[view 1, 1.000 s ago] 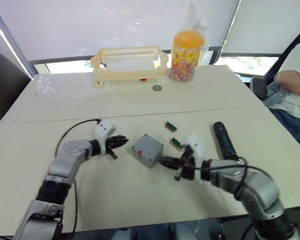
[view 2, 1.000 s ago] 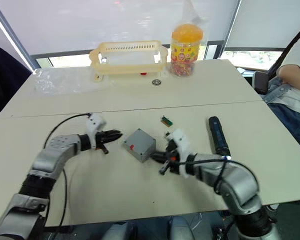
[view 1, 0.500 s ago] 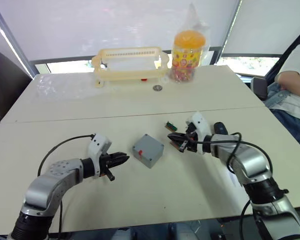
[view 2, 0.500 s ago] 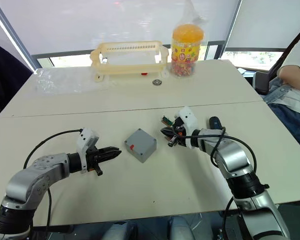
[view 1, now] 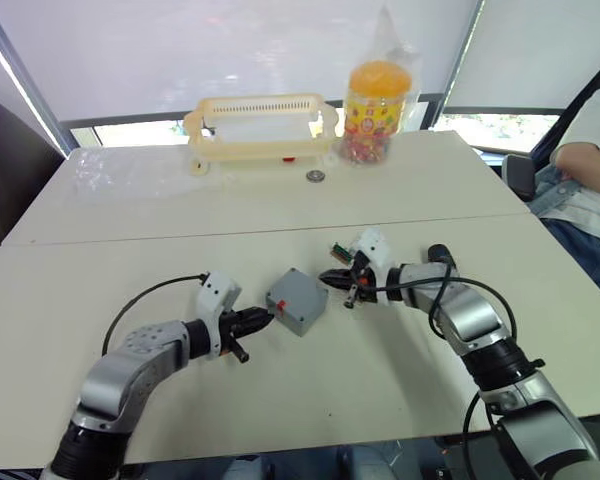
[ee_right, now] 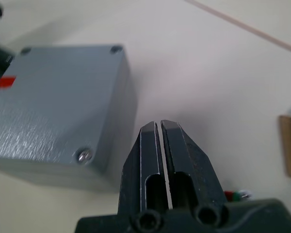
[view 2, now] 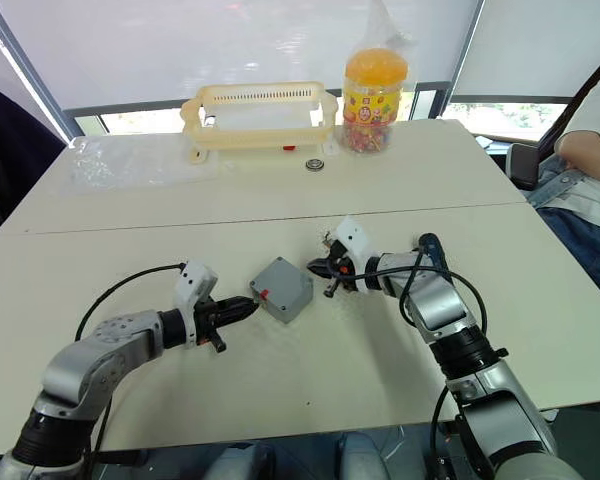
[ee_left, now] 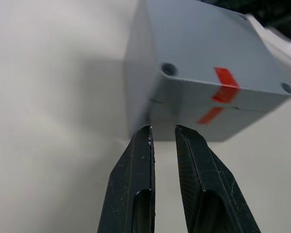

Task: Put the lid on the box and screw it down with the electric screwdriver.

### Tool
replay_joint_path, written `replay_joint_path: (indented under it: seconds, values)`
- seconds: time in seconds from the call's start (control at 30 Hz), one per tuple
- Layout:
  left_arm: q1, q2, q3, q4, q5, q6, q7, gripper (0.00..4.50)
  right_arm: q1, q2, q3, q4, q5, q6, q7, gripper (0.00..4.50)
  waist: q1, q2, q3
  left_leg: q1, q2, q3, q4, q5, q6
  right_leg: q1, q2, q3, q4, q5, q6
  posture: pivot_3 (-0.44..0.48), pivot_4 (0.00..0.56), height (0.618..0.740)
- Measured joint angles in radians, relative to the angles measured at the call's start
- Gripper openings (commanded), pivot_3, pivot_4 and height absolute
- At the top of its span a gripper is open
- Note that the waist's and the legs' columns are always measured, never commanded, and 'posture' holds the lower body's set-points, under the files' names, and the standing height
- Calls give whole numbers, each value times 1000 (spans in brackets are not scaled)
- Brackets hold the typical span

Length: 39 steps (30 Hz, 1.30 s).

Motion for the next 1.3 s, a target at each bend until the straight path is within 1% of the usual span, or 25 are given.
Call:
replay_joint_path:
  seconds: [0.13, 0.23, 0.5, 0.67, 0.9, 1.1, 1.17, 1.27, 1.3]
  values:
    - [-16, -2, 0, 36, 19, -23, 1, 701, 34, -4, 2, -51, 0, 46, 9, 68, 0, 0, 0, 0, 0, -1, 0, 0, 0, 0, 0, 0, 0, 0, 0, 0, 150, 740]
    - [-19, -2, 0, 50, 33, -40, 1, 701, 65, -4, -1, -122, 6, 96, 6, 68, 0, 0, 0, 0, 0, -1, 0, 0, 0, 0, 0, 0, 0, 0, 0, 0, 150, 740]
    - [-21, 1, 1, 51, 48, -47, -5, 701, 144, -1, -16, -284, 40, 204, -16, 68, 0, 0, 0, 0, 0, -2, 0, 0, 0, 0, 0, 0, 0, 0, 0, 0, 150, 740]
    - [-22, 18, 1, 51, 48, -47, -32, 701, 186, 6, -19, -361, 58, 252, -44, 68, 0, 0, 0, 0, 0, -2, 0, 0, 0, 0, 0, 0, 0, 0, 0, 0, 150, 740]
    - [-40, 18, 0, 60, 51, -49, -42, 701, 200, 8, -19, -376, 69, 270, -71, 68, 0, 0, 0, 0, 0, -1, 0, 0, 0, 0, 0, 0, 0, 0, 0, 0, 150, 740]
    - [-29, 28, 0, 51, 49, -45, -56, 701, 200, 5, -25, -376, 70, 266, -92, 68, 0, 0, 0, 0, 0, -1, 0, 0, 0, 0, 0, 0, 0, 0, 0, 0, 150, 740]
    - [-14, 74, 6, 38, 48, -45, -74, 701, 215, -4, -83, -406, 103, 286, -99, 68, 0, 0, 0, 0, 0, -2, 0, 0, 0, 0, 0, 0, 0, 0, 0, 0, 150, 740]
    - [2, 186, 53, 11, 43, -36, -119, 701, 236, -38, -236, -492, 172, 317, -110, 68, 0, 0, 0, 0, 1, -2, 0, 0, 0, 0, 0, 0, 0, 0, 0, 0, 150, 740]
    - [1, 211, 75, -8, 27, -30, -134, 701, 236, -40, -278, -514, 193, 325, -115, 305, 0, 0, 0, 0, 2, -2, 0, 0, 0, 0, 0, 0, 0, 0, 0, 0, 150, 740]
